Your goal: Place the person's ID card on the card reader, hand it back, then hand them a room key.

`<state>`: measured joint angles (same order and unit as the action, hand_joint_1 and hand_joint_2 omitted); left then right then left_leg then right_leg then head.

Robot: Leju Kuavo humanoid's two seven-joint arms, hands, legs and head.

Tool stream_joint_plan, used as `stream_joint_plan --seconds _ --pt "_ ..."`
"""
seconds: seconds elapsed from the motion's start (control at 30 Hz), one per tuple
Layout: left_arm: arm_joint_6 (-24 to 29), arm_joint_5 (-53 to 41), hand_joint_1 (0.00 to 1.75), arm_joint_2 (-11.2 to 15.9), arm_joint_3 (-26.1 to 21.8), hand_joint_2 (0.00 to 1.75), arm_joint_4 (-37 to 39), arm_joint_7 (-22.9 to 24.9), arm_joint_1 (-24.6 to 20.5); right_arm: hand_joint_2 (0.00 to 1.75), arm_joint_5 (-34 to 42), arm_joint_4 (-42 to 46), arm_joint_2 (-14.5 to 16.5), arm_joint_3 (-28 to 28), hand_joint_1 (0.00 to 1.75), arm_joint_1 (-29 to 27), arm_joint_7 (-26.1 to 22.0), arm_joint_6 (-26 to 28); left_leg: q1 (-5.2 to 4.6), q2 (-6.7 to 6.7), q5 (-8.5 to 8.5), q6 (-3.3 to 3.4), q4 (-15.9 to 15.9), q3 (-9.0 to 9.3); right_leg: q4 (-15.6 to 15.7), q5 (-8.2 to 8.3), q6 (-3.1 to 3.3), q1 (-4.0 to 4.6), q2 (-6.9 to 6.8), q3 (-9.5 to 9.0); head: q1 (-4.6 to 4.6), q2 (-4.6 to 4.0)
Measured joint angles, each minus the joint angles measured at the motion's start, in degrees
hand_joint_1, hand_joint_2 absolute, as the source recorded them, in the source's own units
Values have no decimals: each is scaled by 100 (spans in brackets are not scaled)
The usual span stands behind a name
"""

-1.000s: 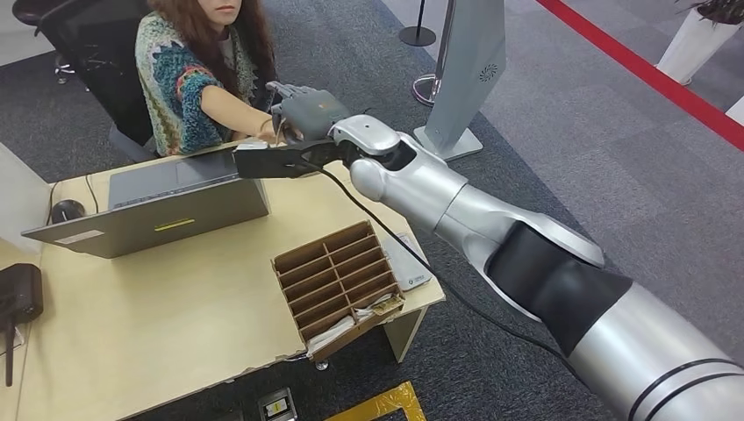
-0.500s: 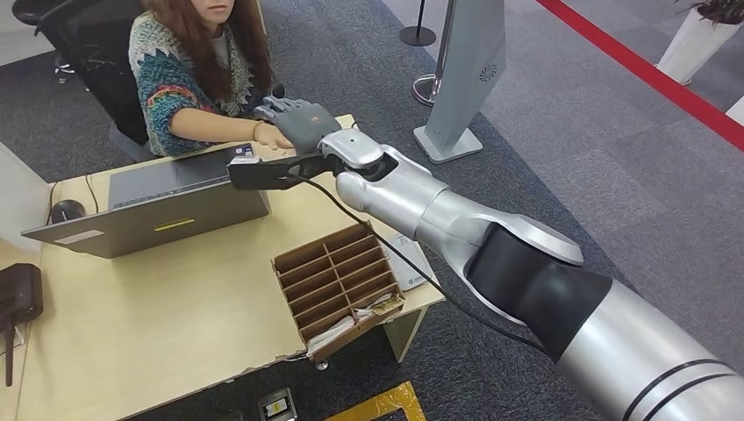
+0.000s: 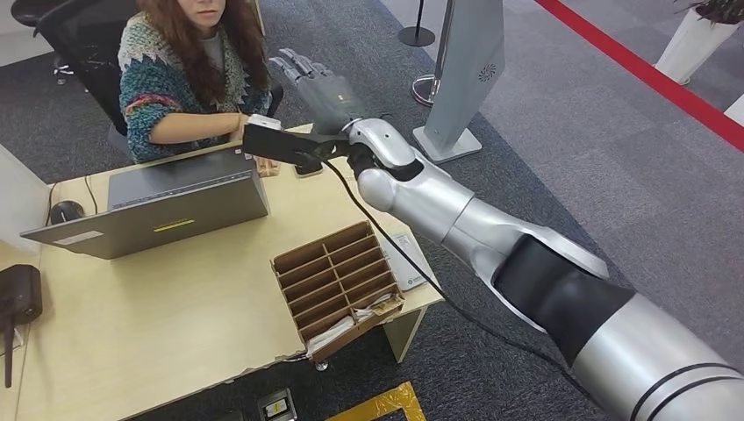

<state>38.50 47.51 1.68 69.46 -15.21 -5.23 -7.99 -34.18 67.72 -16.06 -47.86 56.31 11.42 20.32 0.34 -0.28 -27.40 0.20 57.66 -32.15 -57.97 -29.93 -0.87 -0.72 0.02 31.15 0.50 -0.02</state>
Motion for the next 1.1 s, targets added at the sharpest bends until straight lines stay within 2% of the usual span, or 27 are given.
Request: stream_joint_plan --seconds 0.17,0.3,0.43,0.6,0.73,0.9,1.0,1.1 --pt "39 143 0 0 -106 0 1 -153 102 175 705 1436 -376 723 0 -1227 -400 -20 0 -1 -4 1 -1 1 2 -1 0 0 -2 -2 2 1" --pt "55 249 0 0 -189 0 2 -178 139 175 1058 2386 -554 1268 0 -2217 -735 -101 2 1 -6 -1 -1 4 3 -1 0 1 -2 -3 2 1" --pt "71 329 0 0 -265 0 13 -178 157 175 1609 3284 -630 1787 0 -3324 -1173 -228 3 1 -7 -2 -3 0 3 -2 0 2 -2 -3 2 0" --pt "65 319 0 2 -329 0 39 -156 160 175 2549 4138 -635 2318 0 -4310 -1697 -500 3 8 -8 -2 -4 1 3 -4 2 2 0 -2 2 -1" --pt "49 278 0 4 -343 0 66 -133 158 175 2980 4595 -621 2613 0 -4858 -1928 -702 2 9 -8 -2 -5 1 3 -4 2 1 1 -3 2 1" --pt "19 268 0 7 -366 0 80 -133 156 175 3285 4859 -611 2780 0 -5283 -2091 -1133 2 10 -8 -2 -5 2 3 -4 2 1 1 -3 2 0" --pt "-2 265 0 8 -367 0 81 -132 155 175 3295 4970 -605 2796 0 -5437 -2042 -1420 2 10 -8 -2 -5 1 3 -4 2 1 1 -3 2 0" --pt "-7 263 0 14 -367 0 81 -133 147 175 3120 5050 -604 2788 0 -5521 -1783 -1649 2 10 -8 -2 -5 1 3 -4 2 2 2 -2 2 1"
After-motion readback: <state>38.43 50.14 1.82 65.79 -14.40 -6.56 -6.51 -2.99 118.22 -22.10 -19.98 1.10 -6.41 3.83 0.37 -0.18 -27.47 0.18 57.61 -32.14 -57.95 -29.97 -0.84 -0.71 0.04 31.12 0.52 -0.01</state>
